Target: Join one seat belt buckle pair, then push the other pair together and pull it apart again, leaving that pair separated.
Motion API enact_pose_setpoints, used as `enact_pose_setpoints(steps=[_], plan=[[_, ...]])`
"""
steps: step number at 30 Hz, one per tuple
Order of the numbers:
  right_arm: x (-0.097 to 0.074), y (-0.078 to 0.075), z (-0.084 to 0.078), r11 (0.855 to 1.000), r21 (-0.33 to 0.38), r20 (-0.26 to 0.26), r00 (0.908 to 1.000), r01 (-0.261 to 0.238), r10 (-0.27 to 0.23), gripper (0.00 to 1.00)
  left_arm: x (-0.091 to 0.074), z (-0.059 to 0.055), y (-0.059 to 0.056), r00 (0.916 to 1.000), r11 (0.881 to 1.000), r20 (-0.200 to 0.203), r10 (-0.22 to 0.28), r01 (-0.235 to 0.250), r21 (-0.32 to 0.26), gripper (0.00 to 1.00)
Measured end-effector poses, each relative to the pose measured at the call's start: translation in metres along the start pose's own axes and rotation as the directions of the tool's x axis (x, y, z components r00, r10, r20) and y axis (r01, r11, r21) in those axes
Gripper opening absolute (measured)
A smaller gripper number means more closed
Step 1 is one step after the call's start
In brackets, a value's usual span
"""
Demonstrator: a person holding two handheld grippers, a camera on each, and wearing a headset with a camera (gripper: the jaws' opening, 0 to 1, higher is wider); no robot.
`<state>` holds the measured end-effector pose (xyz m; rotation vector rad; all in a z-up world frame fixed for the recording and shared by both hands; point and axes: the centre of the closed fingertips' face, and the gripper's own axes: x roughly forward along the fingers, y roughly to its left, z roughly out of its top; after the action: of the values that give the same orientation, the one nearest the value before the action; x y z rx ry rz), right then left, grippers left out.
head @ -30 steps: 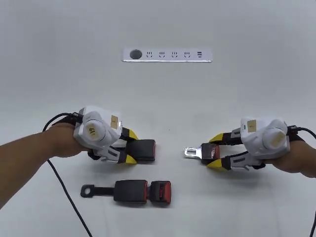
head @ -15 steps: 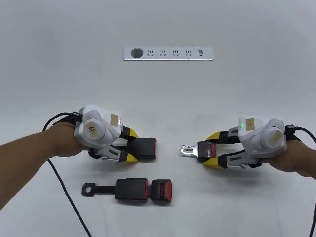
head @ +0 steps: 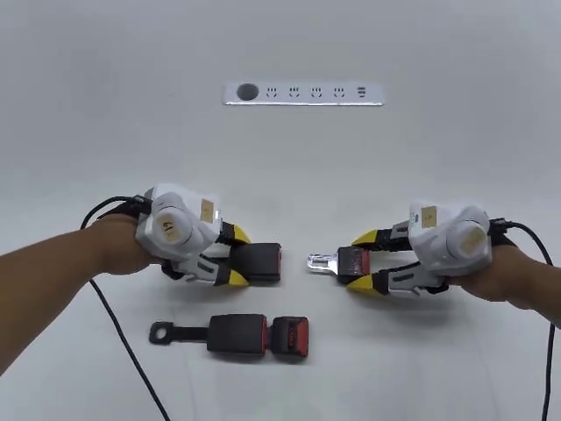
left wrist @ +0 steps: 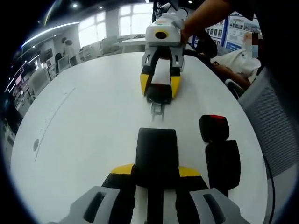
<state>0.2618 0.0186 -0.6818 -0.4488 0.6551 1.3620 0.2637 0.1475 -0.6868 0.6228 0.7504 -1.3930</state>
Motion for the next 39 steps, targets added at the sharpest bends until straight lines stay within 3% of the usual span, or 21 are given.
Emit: enact_pose_setpoints(steps=[18,39], plan=[[0.032,0.003,0.017,0.999,-0.027,0.003,0.9996,-0.028,0.028,0.35,0.000,-0.002,-0.001,0.9999,1.000,-0.016,0.001,-0.001,-0.003,0.33],[0.047,0.009,0.029,0.999,-0.024,0.005,0.9988,-0.048,0.048,0.34,0.001,-0.002,-0.001,0.9987,1.000,-0.050,-0.009,0.010,0.015,0.32]])
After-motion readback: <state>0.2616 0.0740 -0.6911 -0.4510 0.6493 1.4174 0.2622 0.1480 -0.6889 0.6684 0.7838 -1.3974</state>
